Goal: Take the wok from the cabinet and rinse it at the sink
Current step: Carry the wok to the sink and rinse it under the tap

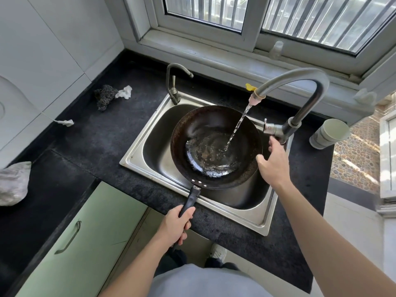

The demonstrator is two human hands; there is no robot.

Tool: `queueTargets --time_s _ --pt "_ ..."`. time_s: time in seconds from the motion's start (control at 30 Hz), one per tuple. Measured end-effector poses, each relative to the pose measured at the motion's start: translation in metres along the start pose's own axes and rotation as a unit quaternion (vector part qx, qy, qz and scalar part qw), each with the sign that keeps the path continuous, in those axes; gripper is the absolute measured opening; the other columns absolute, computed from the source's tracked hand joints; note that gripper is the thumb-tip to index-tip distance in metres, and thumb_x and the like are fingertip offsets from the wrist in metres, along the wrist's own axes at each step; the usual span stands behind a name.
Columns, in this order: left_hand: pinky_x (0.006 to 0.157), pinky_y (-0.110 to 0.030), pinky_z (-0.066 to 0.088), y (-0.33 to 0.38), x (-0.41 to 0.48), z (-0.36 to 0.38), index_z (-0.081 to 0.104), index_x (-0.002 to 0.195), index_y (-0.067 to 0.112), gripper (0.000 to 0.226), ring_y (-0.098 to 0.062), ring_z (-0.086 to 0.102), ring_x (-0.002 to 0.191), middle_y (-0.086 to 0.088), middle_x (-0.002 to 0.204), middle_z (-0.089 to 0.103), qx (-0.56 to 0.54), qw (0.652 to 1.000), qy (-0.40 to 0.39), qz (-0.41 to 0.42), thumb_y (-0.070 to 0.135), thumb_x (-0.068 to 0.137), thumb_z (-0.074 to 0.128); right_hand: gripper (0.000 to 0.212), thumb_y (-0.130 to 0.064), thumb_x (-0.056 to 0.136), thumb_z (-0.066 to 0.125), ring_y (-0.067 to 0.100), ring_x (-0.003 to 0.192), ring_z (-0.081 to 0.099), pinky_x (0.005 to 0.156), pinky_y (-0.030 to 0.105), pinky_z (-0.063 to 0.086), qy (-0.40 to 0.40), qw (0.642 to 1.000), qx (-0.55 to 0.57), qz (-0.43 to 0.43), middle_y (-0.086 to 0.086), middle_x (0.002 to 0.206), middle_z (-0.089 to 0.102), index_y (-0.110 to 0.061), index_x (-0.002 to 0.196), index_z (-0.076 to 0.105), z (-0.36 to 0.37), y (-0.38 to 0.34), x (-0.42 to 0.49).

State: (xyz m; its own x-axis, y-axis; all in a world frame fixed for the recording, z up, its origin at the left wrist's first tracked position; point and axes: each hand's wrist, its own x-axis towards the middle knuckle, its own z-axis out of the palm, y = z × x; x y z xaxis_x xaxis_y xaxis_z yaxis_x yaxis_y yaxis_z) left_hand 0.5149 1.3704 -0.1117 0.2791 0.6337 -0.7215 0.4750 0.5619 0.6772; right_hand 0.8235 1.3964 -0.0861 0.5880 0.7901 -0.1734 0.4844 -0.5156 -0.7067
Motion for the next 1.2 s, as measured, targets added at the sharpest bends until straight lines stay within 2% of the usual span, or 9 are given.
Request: queueTargets --time_s 0.1,0.2,0.37,0.5,0.67,0.8,0.93,1.03,1.2 --pt "0.038 -0.026 0.039 -0.001 0.001 -0.002 0.053 0.086 0.007 0.033 -0.018 0.046 0.038 -0.001 0.055 0.056 0.003 1.0 -0.012 0.008 0.039 0.098 0.055 0.062 -0.012 0.092 0.061 0.02 0.12 0.055 0.102 0.033 0.043 0.032 0.998 0.035 0.041 0.008 0.138 0.054 -0.011 0.15 0.039 0.012 0.004 -0.039" --pt "0.039 -0.027 0.041 -0.002 0.001 -0.005 0.054 0.09 0.004 0.035 -0.019 0.049 0.038 0.001 0.053 0.055 0.002 1.0 -0.025 0.01 0.039 0.097 0.055 0.057 -0.011 0.092 0.062 0.016 0.1 0.061 0.092 0.037 0.052 0.029 0.996 0.052 0.067 0.004 0.119 0.06 -0.013 0.146 0.044 0.031 0.0 -0.079" --pt "0.04 -0.028 0.042 -0.003 0.001 -0.008 0.053 0.093 0.003 0.038 -0.016 0.046 0.039 0.003 0.054 0.051 0.003 0.999 -0.037 0.018 0.041 0.098 0.053 0.039 -0.015 0.096 0.063 0.012 0.093 0.062 0.083 0.026 0.052 -0.042 0.993 0.039 0.108 -0.003 0.104 0.064 -0.017 0.132 0.049 0.076 -0.02 -0.13" --pt "0.041 -0.032 0.04 -0.009 0.005 -0.009 0.056 0.095 0.001 0.041 -0.019 0.046 0.041 0.0 0.057 0.053 -0.009 0.999 -0.037 0.027 0.042 0.097 0.054 0.008 -0.027 0.094 0.063 0.017 0.084 0.071 0.085 0.043 0.059 -0.113 0.978 0.086 0.154 -0.003 0.089 0.072 -0.022 0.099 0.06 0.118 -0.032 -0.142" --pt "0.039 -0.029 0.04 -0.013 0.007 -0.009 0.06 0.091 0.004 0.037 -0.017 0.046 0.038 -0.001 0.056 0.054 -0.004 0.999 -0.033 0.024 0.039 0.1 0.049 0.046 -0.046 0.089 0.067 0.022 0.067 0.071 0.085 0.052 0.06 -0.181 0.936 0.183 0.24 0.002 0.062 0.07 -0.005 0.071 0.069 0.147 -0.045 -0.142" --pt "0.04 -0.031 0.04 -0.013 0.008 -0.012 0.06 0.089 0.003 0.035 -0.018 0.047 0.038 -0.002 0.056 0.054 0.014 0.999 -0.032 0.038 0.033 0.101 0.046 0.039 -0.041 0.084 0.079 0.025 0.066 0.067 0.083 0.053 0.059 -0.185 0.909 0.254 0.274 0.01 0.064 0.066 -0.013 0.061 0.064 0.153 -0.05 -0.143" --pt "0.047 -0.036 0.046 -0.017 0.004 -0.017 0.059 0.085 0.011 0.031 -0.018 0.051 0.041 -0.001 0.056 0.056 0.034 0.996 -0.049 0.068 0.035 0.1 0.048 0.031 -0.031 0.09 0.075 0.037 0.074 0.073 0.078 0.048 0.061 -0.175 0.903 0.288 0.266 0.024 0.08 0.075 -0.007 0.07 0.07 0.148 -0.055 -0.148" --pt "0.043 -0.031 0.048 -0.021 -0.006 -0.019 0.06 0.091 0.009 0.028 -0.021 0.055 0.042 -0.006 0.062 0.059 -0.006 0.996 -0.067 0.058 0.033 0.101 0.051 0.025 -0.026 0.091 0.074 0.031 0.076 0.073 0.077 0.046 0.059 -0.174 0.891 0.318 0.271 0.026 0.094 0.076 -0.005 0.077 0.073 0.148 -0.054 -0.149" --pt "0.033 -0.02 0.028 -0.024 -0.015 -0.019 0.054 0.083 0.003 0.032 -0.015 0.039 0.032 -0.003 0.055 0.051 -0.068 0.996 -0.062 0.02 0.029 0.101 0.052 0.022 -0.024 0.09 0.075 0.025 0.079 0.075 0.079 0.043 0.061 -0.163 0.861 0.377 0.301 0.015 0.09 0.079 -0.002 0.09 0.074 0.154 -0.054 -0.154"
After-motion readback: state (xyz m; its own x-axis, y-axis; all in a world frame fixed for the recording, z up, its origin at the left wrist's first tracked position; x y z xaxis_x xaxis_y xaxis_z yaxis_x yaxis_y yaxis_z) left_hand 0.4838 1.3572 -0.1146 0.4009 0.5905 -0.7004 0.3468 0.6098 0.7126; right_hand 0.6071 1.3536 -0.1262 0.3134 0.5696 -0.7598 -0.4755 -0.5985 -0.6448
